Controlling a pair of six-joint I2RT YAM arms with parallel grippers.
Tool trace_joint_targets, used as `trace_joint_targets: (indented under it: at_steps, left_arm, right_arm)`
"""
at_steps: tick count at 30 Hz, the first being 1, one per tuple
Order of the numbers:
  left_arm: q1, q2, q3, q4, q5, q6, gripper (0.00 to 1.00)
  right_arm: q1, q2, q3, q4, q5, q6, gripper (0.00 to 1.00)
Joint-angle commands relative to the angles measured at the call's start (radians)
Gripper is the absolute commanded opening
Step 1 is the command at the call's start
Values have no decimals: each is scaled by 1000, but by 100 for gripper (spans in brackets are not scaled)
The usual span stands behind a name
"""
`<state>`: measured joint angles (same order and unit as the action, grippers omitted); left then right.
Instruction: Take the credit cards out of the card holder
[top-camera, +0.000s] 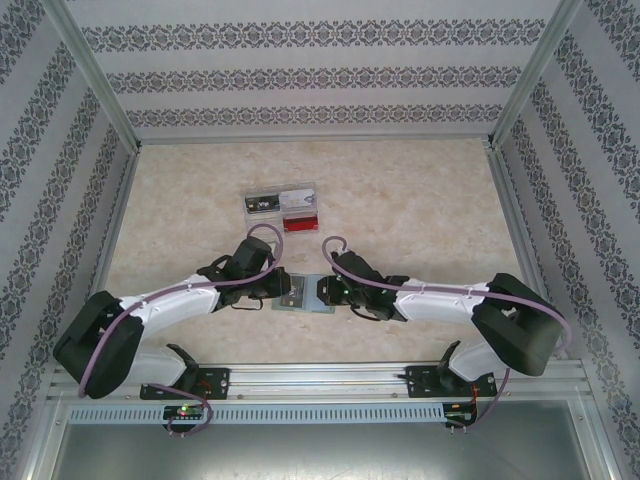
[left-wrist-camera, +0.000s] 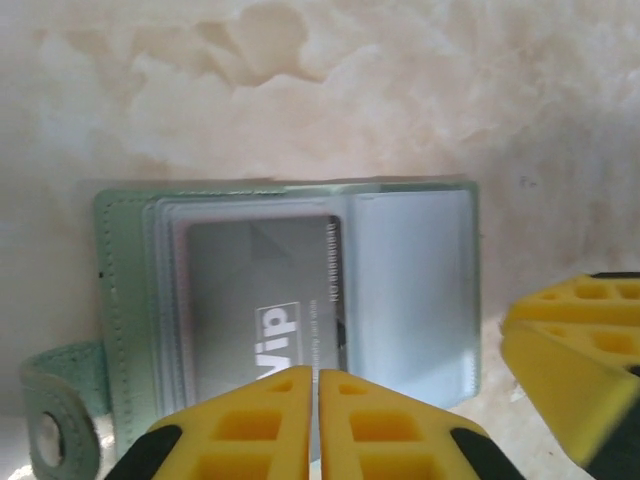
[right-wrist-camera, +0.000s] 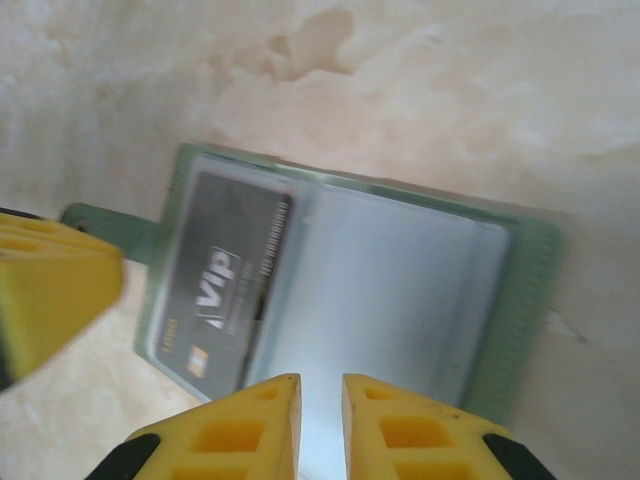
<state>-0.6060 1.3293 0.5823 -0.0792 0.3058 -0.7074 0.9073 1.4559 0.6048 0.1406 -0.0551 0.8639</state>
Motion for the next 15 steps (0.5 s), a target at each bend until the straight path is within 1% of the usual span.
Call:
trace_joint_targets:
  at_steps: [1,5,15]
  left_arm:
    - [26,29,-15,12,18,24,11]
    - [36,50,-17,9,7,30,10]
    - [37,62,-34,9,3,23,10]
  right_arm:
    - [16,45,44,56,-41,49,19]
    - [23,108,77,95,-80,87,18]
    - [33,214,102,148,-100,151,19]
